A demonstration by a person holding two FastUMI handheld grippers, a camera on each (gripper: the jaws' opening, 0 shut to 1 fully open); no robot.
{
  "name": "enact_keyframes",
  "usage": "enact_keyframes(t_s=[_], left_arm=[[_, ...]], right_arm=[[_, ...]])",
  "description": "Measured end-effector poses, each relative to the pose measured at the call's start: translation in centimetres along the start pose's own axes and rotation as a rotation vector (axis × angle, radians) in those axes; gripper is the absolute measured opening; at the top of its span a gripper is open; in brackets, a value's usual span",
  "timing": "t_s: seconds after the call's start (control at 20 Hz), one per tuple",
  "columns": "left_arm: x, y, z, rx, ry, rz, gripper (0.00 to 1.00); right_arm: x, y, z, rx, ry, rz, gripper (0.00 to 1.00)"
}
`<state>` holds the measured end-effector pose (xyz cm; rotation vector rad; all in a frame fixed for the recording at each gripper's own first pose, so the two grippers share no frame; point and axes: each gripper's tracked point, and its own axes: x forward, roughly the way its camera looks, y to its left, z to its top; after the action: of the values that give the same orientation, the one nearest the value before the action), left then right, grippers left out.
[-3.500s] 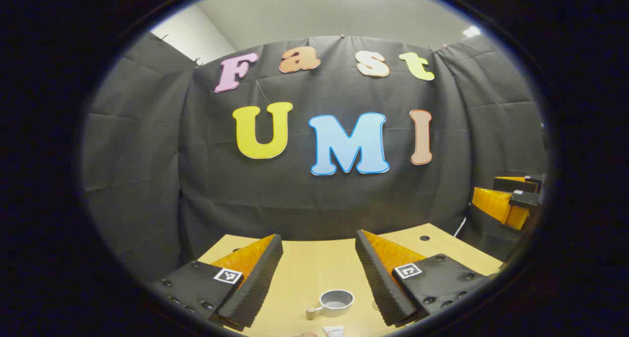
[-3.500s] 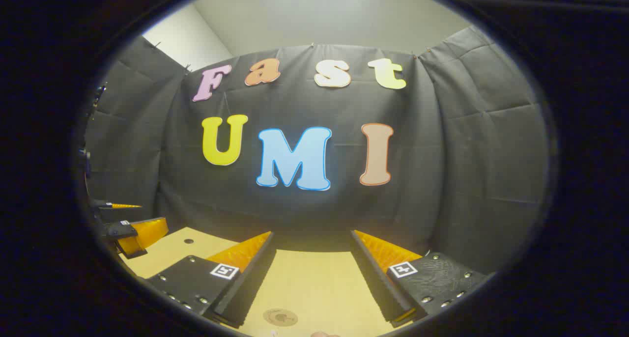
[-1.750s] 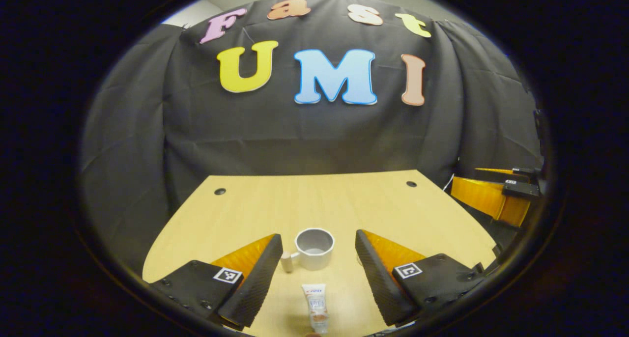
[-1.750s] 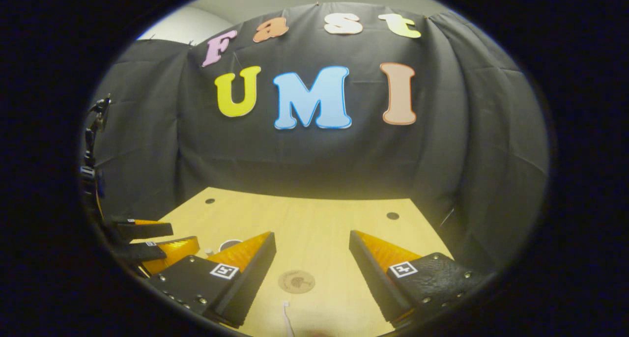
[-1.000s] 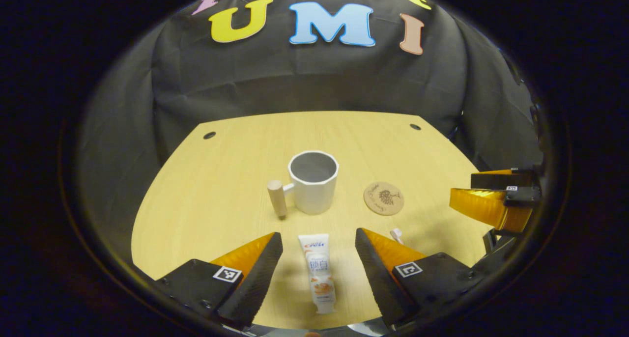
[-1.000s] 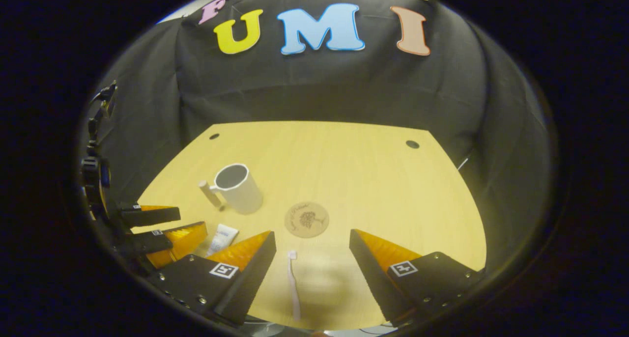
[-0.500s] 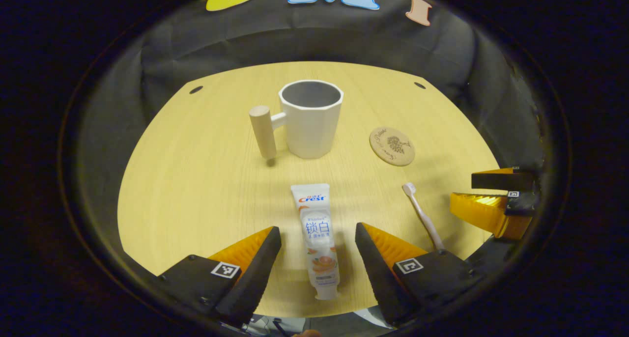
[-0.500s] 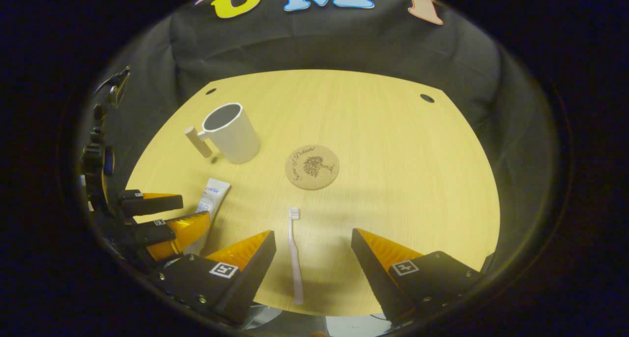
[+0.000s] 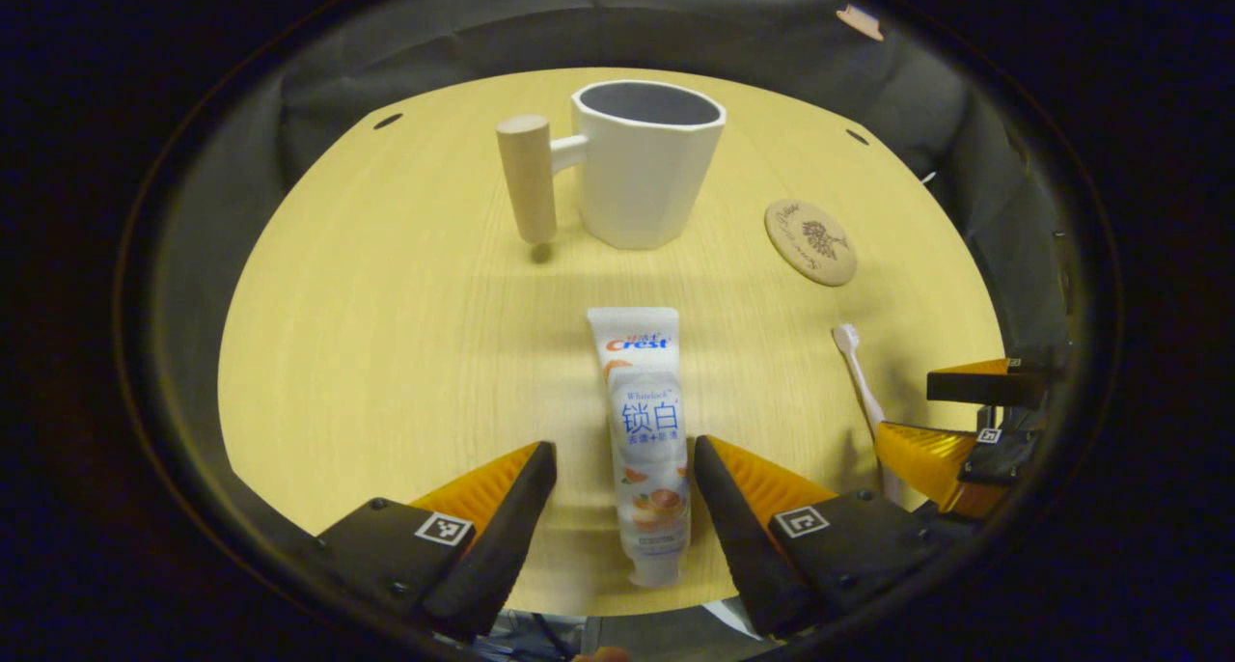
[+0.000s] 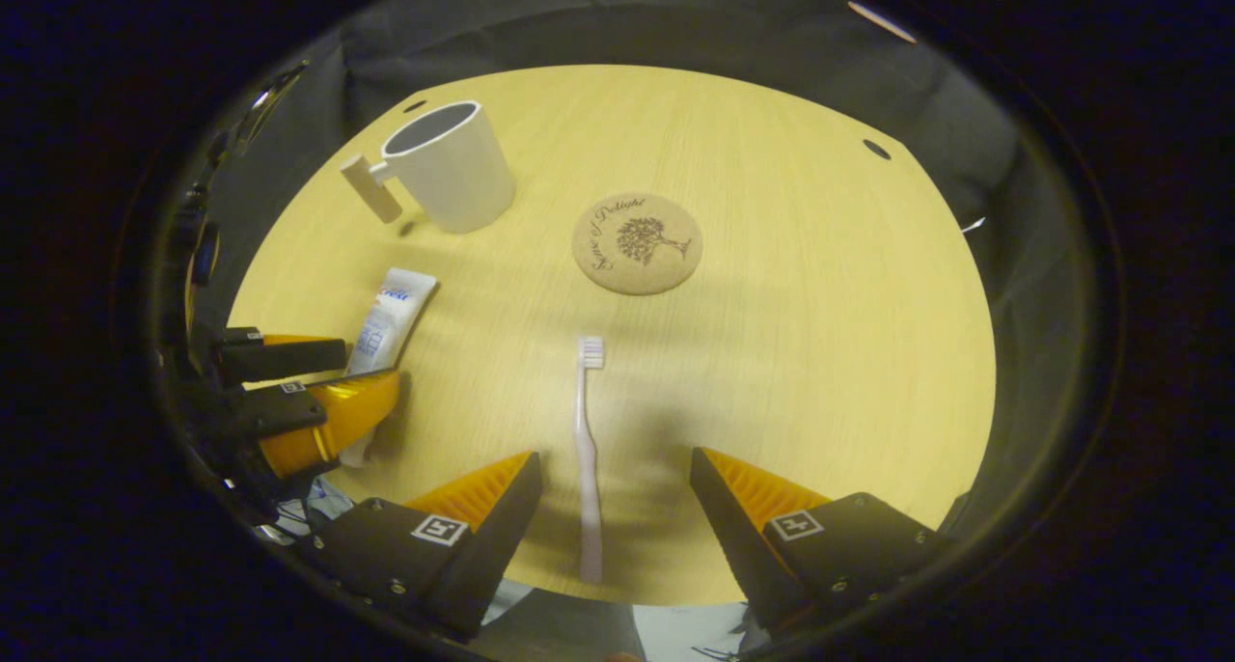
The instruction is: Put the toothbrush and toothpaste on the desktop into the cup, then pick up the cup and place it on the coaster on the desktop.
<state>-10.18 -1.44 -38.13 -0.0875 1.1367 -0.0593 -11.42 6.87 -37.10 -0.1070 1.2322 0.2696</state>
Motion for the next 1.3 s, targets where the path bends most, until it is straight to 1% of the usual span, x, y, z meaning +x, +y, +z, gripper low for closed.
enact_keyframes(t_s=[0.05,0.1,0.15,0.3,0.35,0.4,0.45,0.5,0.65,0.75,0.8,0.85,0.9,0.95,1.05,1.1,1.15,1.2,1.3], left_arm=[[0.0,0.1,0.1,0.002,0.007,0.004,1.0],[0.1,0.2,0.2,0.003,0.012,0.01,1.0],[0.2,0.3,0.2,0.006,0.019,0.019,0.98],[0.4,0.5,0.2,0.038,0.039,0.043,0.97],[0.5,0.4,0.3,0.047,0.038,0.046,0.97],[0.4,0.4,0.2,0.04,0.041,0.048,1.0],[0.4,0.4,0.3,0.028,0.036,0.049,0.97],[0.4,0.5,0.3,0.023,0.037,0.049,1.0],[0.4,0.4,0.3,0.036,0.05,0.049,1.0],[0.5,0.4,0.3,0.03,0.056,0.047,0.92],[0.4,0.4,0.3,0.034,0.055,0.047,0.92],[0.4,0.4,0.4,0.041,0.053,0.047,0.94],[0.5,0.4,0.4,0.05,0.045,0.045,0.92],[0.5,0.4,0.5,0.058,0.039,0.043,0.85],[0.5,0.6,0.5,0.062,0.041,0.041,0.71],[0.5,0.6,0.5,0.061,0.043,0.04,0.63],[0.6,0.6,0.4,0.063,0.054,0.04,0.62],[0.5,0.6,0.6,0.062,0.059,0.038,0.62],[0.5,0.9,0.6,0.063,0.072,0.05,0.48]], right_arm=[[0.3,0.0,0.0,0.0,0.013,-0.002,0.97],[0.5,0.1,-0.3,0.001,0.029,-0.004,0.97],[0.8,0.1,-0.4,0.002,0.042,-0.007,0.97],[1.4,0.1,-0.7,0.002,0.072,-0.022,0.97],[1.6,0.0,-0.9,0.0,0.082,-0.029,0.97],[1.8,0.2,-1.0,0.003,0.099,-0.022,0.97],[1.6,0.3,-1.1,0.012,0.102,-0.022,0.97],[1.7,0.4,-0.9,0.017,0.102,-0.022,0.97],[1.7,0.4,-1.0,0.029,0.13,-0.023,0.98],[1.7,0.5,-1.1,0.031,0.155,-0.027,0.99],[1.7,0.7,-1.3,0.033,0.168,-0.027,0.97],[1.7,0.9,-1.4,0.039,0.174,-0.029,0.84],[1.8,1.3,-1.2,0.043,0.176,-0.028,0.83],[1.6,1.6,-1.2,0.041,0.182,-0.025,0.63],[1.8,2.3,-1.1,0.033,0.189,-0.018,0.46],[1.8,2.4,-1.3,0.037,0.194,-0.023,0.33],[1.9,2.5,-1.2,0.041,0.203,-0.025,0.2],[1.6,2.5,-1.2,0.046,0.21,-0.026,0.19],[1.6,2.4,-1.2,0.062,0.217,-0.02,0.19]])
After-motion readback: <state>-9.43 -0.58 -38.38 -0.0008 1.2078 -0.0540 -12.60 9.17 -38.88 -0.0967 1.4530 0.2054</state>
